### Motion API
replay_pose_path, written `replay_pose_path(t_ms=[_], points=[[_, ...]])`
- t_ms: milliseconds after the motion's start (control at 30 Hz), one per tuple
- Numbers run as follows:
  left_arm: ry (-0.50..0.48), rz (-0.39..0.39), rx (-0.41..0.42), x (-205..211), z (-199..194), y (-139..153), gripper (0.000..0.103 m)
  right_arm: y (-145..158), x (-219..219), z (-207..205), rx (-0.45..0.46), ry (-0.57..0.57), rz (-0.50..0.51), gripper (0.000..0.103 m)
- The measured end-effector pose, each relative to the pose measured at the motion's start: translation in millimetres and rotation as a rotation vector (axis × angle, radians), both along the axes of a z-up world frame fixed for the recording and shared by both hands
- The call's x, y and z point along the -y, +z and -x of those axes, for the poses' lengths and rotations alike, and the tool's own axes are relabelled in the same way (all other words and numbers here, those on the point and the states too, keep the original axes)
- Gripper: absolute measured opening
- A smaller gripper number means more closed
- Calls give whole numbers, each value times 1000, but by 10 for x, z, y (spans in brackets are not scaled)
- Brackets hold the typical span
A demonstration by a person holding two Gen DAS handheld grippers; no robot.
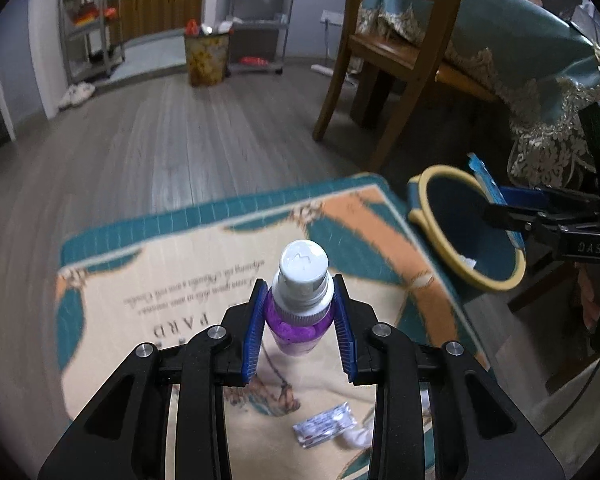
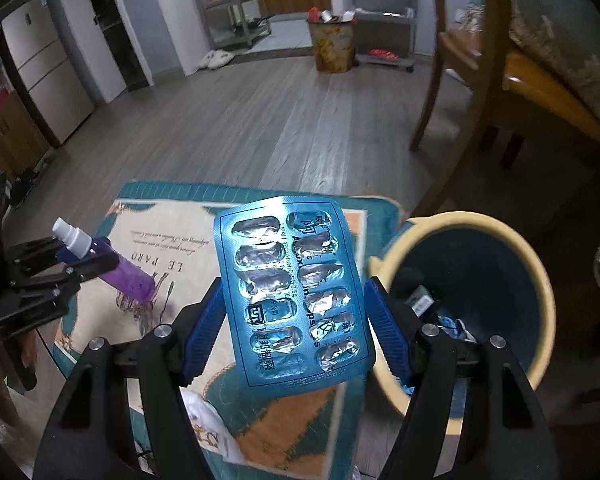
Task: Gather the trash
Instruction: 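Carry the blister pack and purple bottle with both tools over the bin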
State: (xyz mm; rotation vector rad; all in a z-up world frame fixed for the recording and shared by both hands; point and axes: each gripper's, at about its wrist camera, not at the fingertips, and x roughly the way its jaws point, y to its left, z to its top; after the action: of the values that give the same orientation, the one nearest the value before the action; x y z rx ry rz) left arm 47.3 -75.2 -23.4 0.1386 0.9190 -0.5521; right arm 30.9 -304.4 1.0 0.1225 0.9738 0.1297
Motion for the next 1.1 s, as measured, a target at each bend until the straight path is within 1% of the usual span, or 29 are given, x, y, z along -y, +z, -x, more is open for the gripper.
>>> replay_pose_path(t_ms=[133,267,367,567,733,867,1000,1100], points=[[-14,-34,41,186,32,169,34,85,221,86,26,-48,-3,69],[-28,-25,66,393,56,300,34,50,574,115,35,-123,-39,69],[-62,-32,93,619,77,378,34,5,823,166,42,-165,-44,69],[-137,-9,113,1143,119,449,34,-92,1317,277,52,-233,-61,69],[-217,1,97,1572,188,343,34,-223,1688,371,35,-301,-66,69],[-286,15,77,1893,245,210,34,-435,1930,411,-17,-345,-82,69],[-335,20,35,2194,254,-8,34,-623,2030,400,-64,-351,-91,69],[-355,1,7,2335,255,-181,34,-721,2054,381,-94,-345,-93,69]])
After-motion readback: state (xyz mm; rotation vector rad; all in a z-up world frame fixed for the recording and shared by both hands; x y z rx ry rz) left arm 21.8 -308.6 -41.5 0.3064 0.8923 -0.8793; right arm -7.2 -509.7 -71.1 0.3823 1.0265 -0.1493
